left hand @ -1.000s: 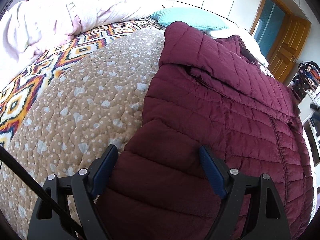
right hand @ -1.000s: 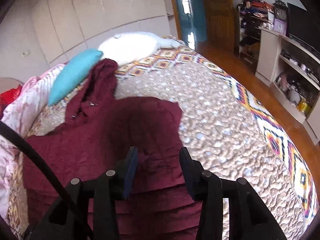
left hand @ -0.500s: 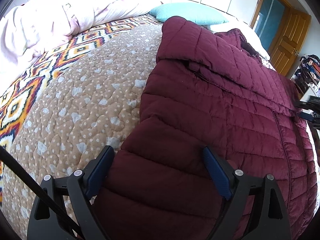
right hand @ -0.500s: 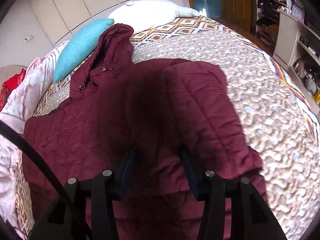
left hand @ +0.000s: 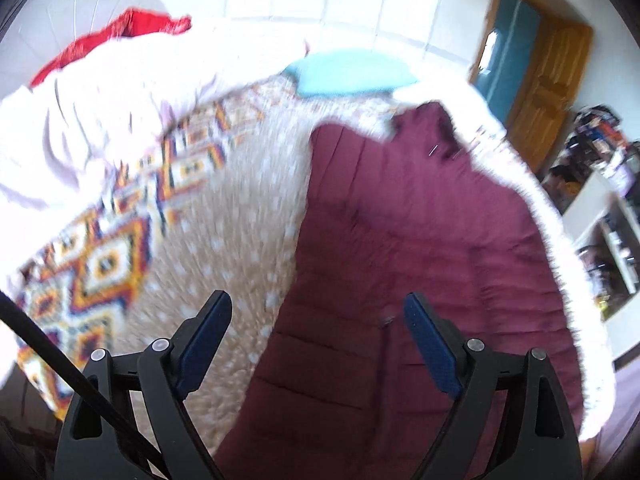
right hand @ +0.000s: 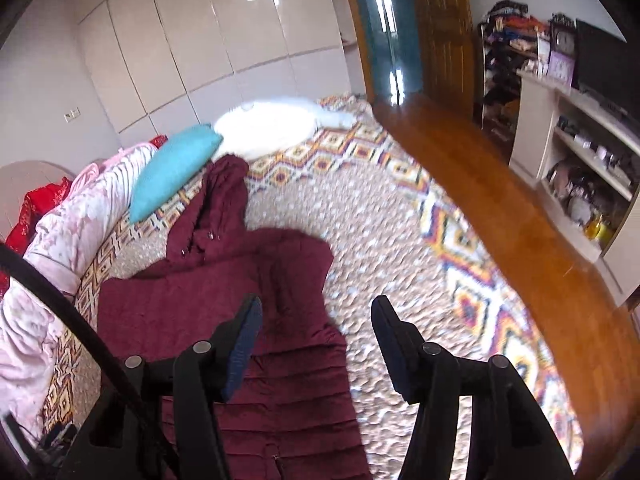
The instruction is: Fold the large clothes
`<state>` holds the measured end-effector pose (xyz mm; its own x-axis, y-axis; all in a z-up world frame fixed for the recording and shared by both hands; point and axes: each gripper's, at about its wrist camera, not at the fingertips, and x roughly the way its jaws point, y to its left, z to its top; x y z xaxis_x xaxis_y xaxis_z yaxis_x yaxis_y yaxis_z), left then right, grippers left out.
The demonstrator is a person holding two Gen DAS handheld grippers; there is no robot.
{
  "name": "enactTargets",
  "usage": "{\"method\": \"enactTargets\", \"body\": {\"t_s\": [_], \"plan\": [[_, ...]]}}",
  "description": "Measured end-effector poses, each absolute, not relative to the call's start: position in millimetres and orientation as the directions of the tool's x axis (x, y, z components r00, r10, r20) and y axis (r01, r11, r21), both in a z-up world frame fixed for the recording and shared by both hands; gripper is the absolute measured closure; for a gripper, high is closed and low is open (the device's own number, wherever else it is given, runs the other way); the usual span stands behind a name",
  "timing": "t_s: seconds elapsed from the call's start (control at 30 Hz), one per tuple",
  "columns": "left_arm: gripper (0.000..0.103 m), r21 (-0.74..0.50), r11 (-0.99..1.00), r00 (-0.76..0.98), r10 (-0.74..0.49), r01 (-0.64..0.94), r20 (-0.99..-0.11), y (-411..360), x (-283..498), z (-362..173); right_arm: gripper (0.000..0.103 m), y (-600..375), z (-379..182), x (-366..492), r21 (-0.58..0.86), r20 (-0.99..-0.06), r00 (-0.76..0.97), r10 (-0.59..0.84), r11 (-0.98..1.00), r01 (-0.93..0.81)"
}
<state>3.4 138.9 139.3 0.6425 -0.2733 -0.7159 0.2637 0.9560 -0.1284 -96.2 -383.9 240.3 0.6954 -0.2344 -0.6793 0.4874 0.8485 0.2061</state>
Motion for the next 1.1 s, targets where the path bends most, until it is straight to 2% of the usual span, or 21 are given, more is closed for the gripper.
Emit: {"method": "enactTargets", "body": {"t_s": [0.13,0.27,0.3,0.37,0.47,0.6,0.7,0.83,0.97,1.1], "plan": [[0.015,-0.063,0.956,0.753,-0.265,0.286,-0.603,159,-17,251,0.041,-375,318,-112,0.104,-0.604,0.725,-0.33,0.87,0.482],[0.015,0.02,0.972,0.843,-0.194,0.236,-0.502,164,-11,340,0.025,-367,408,-116,0.0,-0.482,0.757,-0.442,0.863,0.505],[0.015,0.032,0.975,0.862,-0.179,0.22,-0.475,163,-4,363,0.024,-365,424,-115,-0.017,-0.459,0.758,-0.463,0.858,0.513],[0.015,0.074,0.977,0.878,-0.146,0.201,-0.456,154,13,386,0.021,-360,461,-107,-0.045,-0.406,0.761,-0.506,0.843,0.536],[0.015,0.096,0.979,0.88,-0.116,0.18,-0.461,139,40,389,0.015,-355,488,-85,-0.027,-0.375,0.773,-0.512,0.84,0.543],[0.015,0.012,0.974,0.821,-0.186,0.228,-0.54,112,80,324,0.014,-346,471,-39,-0.029,-0.409,0.768,-0.492,0.849,0.528],[0.015,-0.04,0.969,0.754,-0.217,0.245,-0.62,89,100,249,0.014,-344,414,14,-0.022,-0.51,0.739,-0.439,0.866,0.499],[0.015,-0.069,0.976,0.674,-0.194,0.208,-0.713,58,125,129,0.014,-338,319,86,-0.019,-0.635,0.68,-0.367,0.887,0.462],[0.015,-0.018,0.979,0.603,-0.14,0.203,-0.785,36,146,37,0.014,-335,229,156,0.04,-0.744,0.61,-0.273,0.893,0.448],[0.015,0.019,0.976,0.582,-0.112,0.215,-0.806,28,155,-10,0.014,-337,168,213,0.099,-0.797,0.572,-0.196,0.891,0.444]]}}
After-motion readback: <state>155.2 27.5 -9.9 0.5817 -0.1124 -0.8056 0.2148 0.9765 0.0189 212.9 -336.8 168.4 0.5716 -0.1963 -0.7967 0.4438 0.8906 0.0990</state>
